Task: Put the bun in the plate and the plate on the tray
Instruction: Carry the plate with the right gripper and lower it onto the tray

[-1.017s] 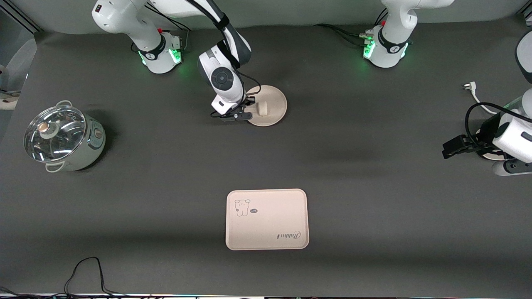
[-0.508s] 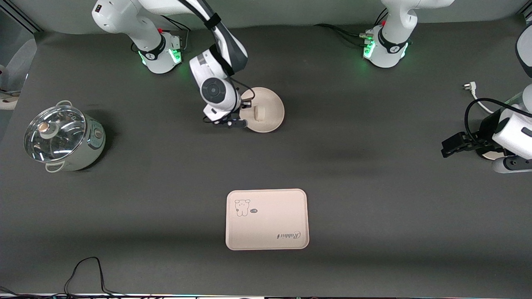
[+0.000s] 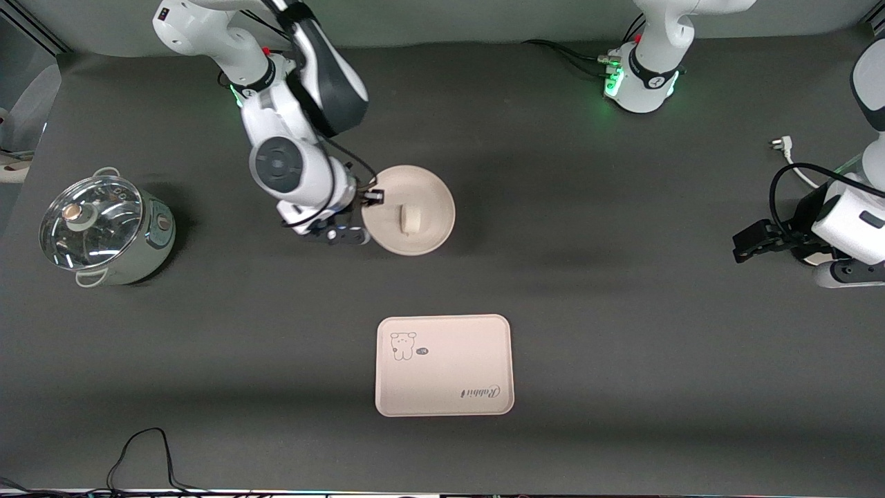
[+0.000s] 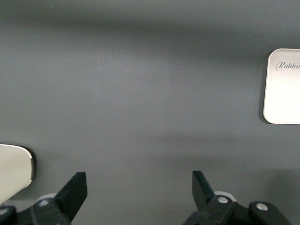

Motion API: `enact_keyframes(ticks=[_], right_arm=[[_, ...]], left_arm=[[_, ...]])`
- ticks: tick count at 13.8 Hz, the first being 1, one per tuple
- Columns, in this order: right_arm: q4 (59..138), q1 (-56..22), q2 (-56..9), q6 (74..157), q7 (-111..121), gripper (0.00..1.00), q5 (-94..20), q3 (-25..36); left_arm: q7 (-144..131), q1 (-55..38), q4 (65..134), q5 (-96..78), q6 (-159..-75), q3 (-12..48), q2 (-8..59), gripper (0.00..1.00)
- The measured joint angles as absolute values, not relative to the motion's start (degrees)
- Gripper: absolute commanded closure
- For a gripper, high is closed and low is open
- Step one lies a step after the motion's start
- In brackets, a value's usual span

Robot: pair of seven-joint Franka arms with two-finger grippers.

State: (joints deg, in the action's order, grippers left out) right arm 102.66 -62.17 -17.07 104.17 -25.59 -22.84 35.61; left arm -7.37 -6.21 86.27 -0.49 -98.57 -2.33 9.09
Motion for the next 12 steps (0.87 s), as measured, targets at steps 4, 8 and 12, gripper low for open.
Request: enact_keyframes(ticks=[4, 8, 12], right_arm=[[95.29, -56.6, -19.26, 104.16, -24.82, 1.0, -28.05, 36.44], [86.7, -53.53, -29.54, 104.55, -24.44, 1.0, -39.52, 36.3], [79.65, -51.96, -43.4, 112.02, -24.44, 1.0, -47.66, 36.06]], left_arm=[[-7.34, -6.21, 86.01, -0.44, -98.76, -2.33, 9.09, 0.0], [-7.34, -6.2, 85.69, -0.34, -98.87, -2.41, 9.09, 0.0], [-7.33, -6.02, 85.65, -0.21, -98.96, -2.56, 9.07, 0.0]])
